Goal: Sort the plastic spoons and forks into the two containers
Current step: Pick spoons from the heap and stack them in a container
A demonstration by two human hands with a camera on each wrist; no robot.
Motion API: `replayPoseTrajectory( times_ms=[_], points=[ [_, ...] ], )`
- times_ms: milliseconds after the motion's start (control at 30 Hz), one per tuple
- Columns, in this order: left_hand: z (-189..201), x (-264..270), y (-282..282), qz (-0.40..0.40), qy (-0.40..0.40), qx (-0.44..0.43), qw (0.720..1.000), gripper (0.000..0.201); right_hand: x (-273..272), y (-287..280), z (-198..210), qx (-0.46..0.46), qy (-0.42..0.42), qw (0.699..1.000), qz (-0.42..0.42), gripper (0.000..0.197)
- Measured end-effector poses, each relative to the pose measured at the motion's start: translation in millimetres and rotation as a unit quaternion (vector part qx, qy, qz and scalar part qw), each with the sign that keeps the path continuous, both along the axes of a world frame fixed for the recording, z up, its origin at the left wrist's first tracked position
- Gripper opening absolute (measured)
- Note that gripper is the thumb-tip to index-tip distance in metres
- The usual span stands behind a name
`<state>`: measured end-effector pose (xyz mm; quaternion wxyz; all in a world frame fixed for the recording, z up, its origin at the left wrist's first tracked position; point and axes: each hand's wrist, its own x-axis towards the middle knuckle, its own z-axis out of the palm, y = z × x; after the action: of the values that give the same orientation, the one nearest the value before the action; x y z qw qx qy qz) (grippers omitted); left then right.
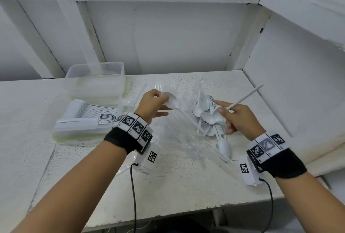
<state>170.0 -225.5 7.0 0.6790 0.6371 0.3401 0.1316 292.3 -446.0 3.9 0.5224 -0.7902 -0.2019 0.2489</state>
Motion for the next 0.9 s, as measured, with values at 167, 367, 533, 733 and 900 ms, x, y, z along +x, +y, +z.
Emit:
replayPoseTrajectory(
  times_ms=[167,367,533,733,900],
  points=[
    [-4,-4,0,0.054,-0.012,-0.069,0.996,0.005,-12,3,-4,0.043,0.089,0.991,0.091,0.044],
    [-5,-10,-3,0.053,0.004,-0.127,0.990,0.007,-21,0,-3,-0.011,0.084,0.985,0.153,0.078],
    [-10,-10,-7,0.009,0.062,-0.053,0.997,0.011,-15,-4,-1,0.037,0.150,0.987,0.054,0.077],
    [-14,-12,-13,-0.020,0.091,-0.025,0.995,0.013,-11,-4,-2,0.148,0.291,0.945,-0.039,0.043],
    [-16,-15,-15,-0.045,0.085,-0.016,0.995,0.016,-19,4,-13,0.153,0.293,0.940,-0.089,0.021]
  ],
)
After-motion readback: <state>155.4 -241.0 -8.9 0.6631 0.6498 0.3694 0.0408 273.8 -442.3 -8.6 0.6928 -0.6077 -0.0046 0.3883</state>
